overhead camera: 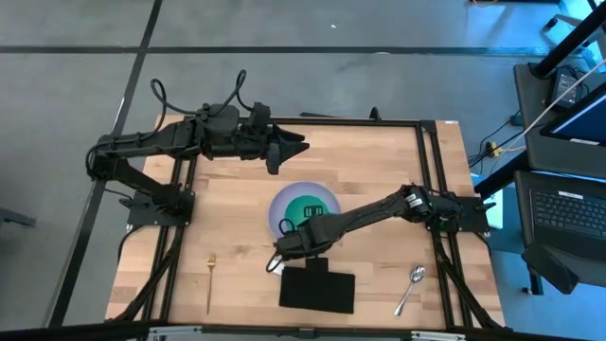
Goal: Set table place
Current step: Stack the green bowl on top of the purple plate
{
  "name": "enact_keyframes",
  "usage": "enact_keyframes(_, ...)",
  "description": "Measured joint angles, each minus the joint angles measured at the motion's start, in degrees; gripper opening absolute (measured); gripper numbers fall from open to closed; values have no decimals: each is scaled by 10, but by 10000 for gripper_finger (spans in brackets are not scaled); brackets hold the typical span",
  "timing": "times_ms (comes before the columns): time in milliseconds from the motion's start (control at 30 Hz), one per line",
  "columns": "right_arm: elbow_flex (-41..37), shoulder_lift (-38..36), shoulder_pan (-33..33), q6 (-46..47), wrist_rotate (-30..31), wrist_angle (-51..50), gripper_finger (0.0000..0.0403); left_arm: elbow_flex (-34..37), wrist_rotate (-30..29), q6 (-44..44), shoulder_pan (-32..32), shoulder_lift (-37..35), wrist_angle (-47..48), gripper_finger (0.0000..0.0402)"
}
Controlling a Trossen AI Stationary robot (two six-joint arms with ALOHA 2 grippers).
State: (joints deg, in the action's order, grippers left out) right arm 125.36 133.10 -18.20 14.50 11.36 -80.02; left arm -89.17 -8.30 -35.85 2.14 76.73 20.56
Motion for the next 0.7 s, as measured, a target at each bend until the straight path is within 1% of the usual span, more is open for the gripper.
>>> enact_keyframes(67,44,0,-2,2,-3,-36,108,0,0,-6,-6,-2,7,179)
enact_keyframes(133,89,0,-8,2,-3,-79,108,0,0,-25,-18,-7,42,179)
enact_keyframes(167,98,-5,-13,2,0,-88,108,0,-1,-38,-26,-9,67,179)
enact_keyframes(267,60,-54,-28,12,6,-61,106,0,-2,-96,-61,-13,185,179)
enact_keyframes(333,46,-79,-36,27,9,-62,106,0,-12,-159,-94,-13,268,179)
enact_keyframes(433,43,-104,-44,51,17,-77,109,0,-40,-273,-162,-12,384,179)
enact_keyframes(533,43,-133,-57,66,39,-77,110,1,-72,-416,-243,-3,466,179)
enact_keyframes(700,43,-166,-68,97,90,-76,110,1,-122,-675,-380,40,539,179)
